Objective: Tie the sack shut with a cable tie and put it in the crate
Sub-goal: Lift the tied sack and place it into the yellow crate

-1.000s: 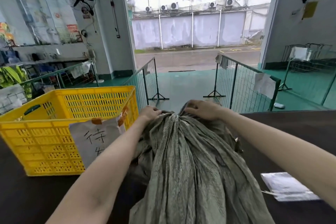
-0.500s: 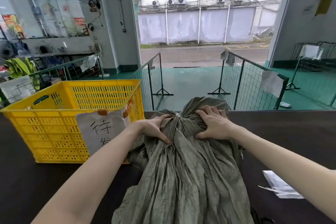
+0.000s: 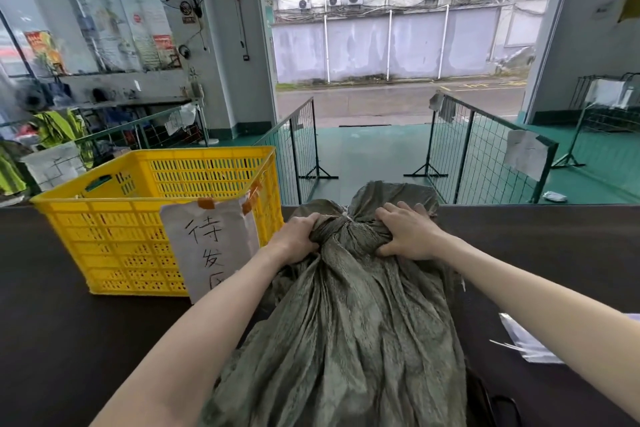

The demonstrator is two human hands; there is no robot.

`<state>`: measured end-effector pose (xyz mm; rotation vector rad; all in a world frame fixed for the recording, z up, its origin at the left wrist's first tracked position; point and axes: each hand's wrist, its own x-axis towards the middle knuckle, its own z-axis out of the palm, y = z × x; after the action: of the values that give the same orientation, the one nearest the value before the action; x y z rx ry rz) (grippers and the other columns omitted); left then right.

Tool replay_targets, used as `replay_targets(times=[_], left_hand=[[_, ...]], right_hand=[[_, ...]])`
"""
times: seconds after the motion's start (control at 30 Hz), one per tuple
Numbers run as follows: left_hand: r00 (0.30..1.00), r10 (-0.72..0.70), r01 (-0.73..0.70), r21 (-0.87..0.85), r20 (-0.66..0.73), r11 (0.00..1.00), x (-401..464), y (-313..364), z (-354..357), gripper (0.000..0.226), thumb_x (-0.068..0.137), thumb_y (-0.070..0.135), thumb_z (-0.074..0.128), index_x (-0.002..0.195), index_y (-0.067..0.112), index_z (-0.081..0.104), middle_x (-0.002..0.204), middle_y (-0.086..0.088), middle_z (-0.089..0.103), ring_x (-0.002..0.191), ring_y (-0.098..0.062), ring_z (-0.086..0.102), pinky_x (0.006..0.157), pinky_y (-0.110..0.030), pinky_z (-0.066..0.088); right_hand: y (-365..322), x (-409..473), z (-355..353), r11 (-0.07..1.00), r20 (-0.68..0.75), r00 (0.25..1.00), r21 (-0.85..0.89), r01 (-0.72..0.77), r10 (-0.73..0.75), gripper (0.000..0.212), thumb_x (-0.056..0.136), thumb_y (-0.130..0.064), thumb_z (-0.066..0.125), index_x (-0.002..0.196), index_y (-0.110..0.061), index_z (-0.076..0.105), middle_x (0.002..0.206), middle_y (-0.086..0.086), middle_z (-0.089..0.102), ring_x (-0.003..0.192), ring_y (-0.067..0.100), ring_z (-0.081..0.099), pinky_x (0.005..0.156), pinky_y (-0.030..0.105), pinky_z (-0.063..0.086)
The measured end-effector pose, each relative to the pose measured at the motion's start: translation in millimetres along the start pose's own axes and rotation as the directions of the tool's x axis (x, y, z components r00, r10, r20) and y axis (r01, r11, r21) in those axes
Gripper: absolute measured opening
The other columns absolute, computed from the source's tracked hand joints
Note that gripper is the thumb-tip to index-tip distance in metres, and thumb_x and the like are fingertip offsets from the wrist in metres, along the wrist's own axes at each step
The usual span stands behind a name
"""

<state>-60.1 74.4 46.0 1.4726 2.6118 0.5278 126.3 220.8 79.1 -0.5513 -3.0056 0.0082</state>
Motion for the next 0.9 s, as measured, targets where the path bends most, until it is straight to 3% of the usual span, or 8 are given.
replay_targets(times=[0.13,0.23,0.3,0.43,0.57,0.67,0.73,0.9], left_hand=[[0.993,0.043,-0.04,0.027,-0.107,0.999,-6,12,-11,0.026,0.085,0.012,0.06,0.11,0.02,0.06,0.109,-0.006,0.067,0.1,-0.027,0.064,0.088,-0.045,0.052],[0.981,0.07,-0.067,0.021,-0.179,0.998,-9,25,-25,0.018,0.086,0.011,0.057,0.102,0.018,0.061,0.099,-0.005,0.069,0.091,-0.026,0.065,0.082,-0.044,0.054],[0.966,0.101,-0.092,0.049,-0.237,0.995,-8,32,-34,0.012,0.086,0.01,0.058,0.096,0.017,0.058,0.095,-0.008,0.069,0.087,-0.029,0.065,0.078,-0.046,0.055],[0.921,0.121,-0.098,0.081,-0.37,0.992,-3,53,-57,0.007,0.089,0.008,0.055,0.094,0.013,0.054,0.094,-0.01,0.068,0.084,-0.03,0.064,0.075,-0.046,0.055],[0.864,0.106,-0.063,0.103,-0.492,0.993,4,76,-88,0.013,0.086,0.001,0.05,0.095,0.01,0.051,0.095,-0.014,0.067,0.086,-0.035,0.064,0.071,-0.044,0.054],[0.809,0.129,-0.085,0.103,-0.574,0.991,6,101,-118,0.018,0.085,0.0,0.047,0.1,0.009,0.05,0.1,-0.017,0.065,0.089,-0.037,0.062,0.064,-0.04,0.044],[0.763,0.134,-0.097,0.092,-0.633,0.991,7,116,-138,0.021,0.085,0.0,0.045,0.103,0.009,0.051,0.103,-0.018,0.065,0.091,-0.038,0.061,0.063,-0.037,0.038],[0.622,0.137,-0.122,0.077,-0.771,0.99,14,129,-175,0.026,0.083,-0.004,0.046,0.104,0.011,0.047,0.104,-0.011,0.063,0.086,-0.037,0.06,0.062,-0.037,0.037]], right_hand=[[-2,-3,-14,0.995,0.055,0.996,-0.076,0.068,-0.064,0.051,0.074,-0.047,0.07,0.106,-0.013,0.05,0.111,0.004,0.058,0.108,0.025,0.052,0.092,0.045,0.037],[-1,-3,-28,0.985,0.063,0.996,-0.153,0.076,-0.067,0.048,0.069,-0.048,0.072,0.098,-0.014,0.052,0.101,0.004,0.061,0.094,0.025,0.057,0.073,0.035,0.036],[-1,-5,-39,0.976,0.036,0.998,-0.21,0.053,-0.046,0.046,0.069,-0.048,0.072,0.093,-0.014,0.052,0.095,0.003,0.061,0.086,0.024,0.057,0.069,0.034,0.035],[-2,-13,-67,0.963,-0.076,0.996,-0.268,0.015,-0.036,0.043,0.071,-0.048,0.072,0.088,-0.016,0.048,0.088,0.001,0.057,0.083,0.022,0.055,0.079,0.037,0.039],[0,-14,-94,0.945,-0.213,0.977,-0.321,-0.054,-0.017,0.051,0.072,-0.048,0.073,0.103,-0.012,0.055,0.108,0.005,0.061,0.105,0.027,0.056,0.09,0.04,0.038],[6,-18,-117,0.934,-0.32,0.947,-0.337,-0.12,0.006,0.058,0.073,-0.047,0.073,0.113,-0.009,0.053,0.117,0.008,0.059,0.114,0.03,0.052,0.096,0.042,0.036],[10,-19,-132,0.92,-0.407,0.913,-0.364,-0.144,-0.018,0.059,0.074,-0.045,0.073,0.115,-0.008,0.052,0.119,0.01,0.059,0.115,0.031,0.051,0.096,0.042,0.037],[10,-11,-171,0.896,-0.536,0.838,-0.415,-0.157,-0.101,0.053,0.075,-0.041,0.073,0.11,-0.007,0.051,0.113,0.011,0.06,0.107,0.032,0.054,0.084,0.04,0.042]])
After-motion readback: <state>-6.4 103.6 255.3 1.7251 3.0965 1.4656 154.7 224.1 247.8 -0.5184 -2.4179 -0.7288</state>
